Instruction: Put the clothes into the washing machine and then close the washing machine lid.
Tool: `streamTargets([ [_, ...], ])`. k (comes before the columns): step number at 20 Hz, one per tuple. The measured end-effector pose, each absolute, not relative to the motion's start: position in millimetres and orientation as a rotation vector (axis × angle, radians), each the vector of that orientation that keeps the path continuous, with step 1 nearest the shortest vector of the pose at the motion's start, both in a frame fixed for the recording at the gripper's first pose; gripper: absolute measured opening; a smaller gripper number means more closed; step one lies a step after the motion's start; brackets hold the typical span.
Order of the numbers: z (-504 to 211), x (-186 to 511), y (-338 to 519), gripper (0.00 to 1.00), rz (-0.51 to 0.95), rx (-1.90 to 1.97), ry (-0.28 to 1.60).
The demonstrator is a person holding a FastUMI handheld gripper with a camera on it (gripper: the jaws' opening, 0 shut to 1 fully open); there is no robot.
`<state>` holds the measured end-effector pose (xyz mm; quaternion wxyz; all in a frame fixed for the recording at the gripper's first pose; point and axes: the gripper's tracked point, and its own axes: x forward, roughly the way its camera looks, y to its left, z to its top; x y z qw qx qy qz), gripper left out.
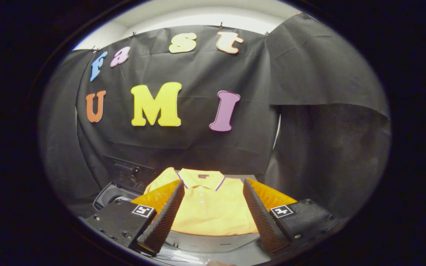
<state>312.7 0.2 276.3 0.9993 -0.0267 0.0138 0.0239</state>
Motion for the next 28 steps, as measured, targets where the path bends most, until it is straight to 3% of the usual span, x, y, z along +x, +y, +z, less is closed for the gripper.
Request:
streamTargets([
  [11, 214.8, 433.1, 30.3, 1.00, 0.103, -0.050, 0.332],
  [18, 155.2, 439.8, 31.8, 0.96, 0.082, -0.001, 0.574],
  [25, 155.3, 443.5, 32.3, 0.92, 0.095, -0.048, 0.594],
  [28, 160.6, 446.5, 34.5, 0.85, 0.097, -0.023, 0.579],
])
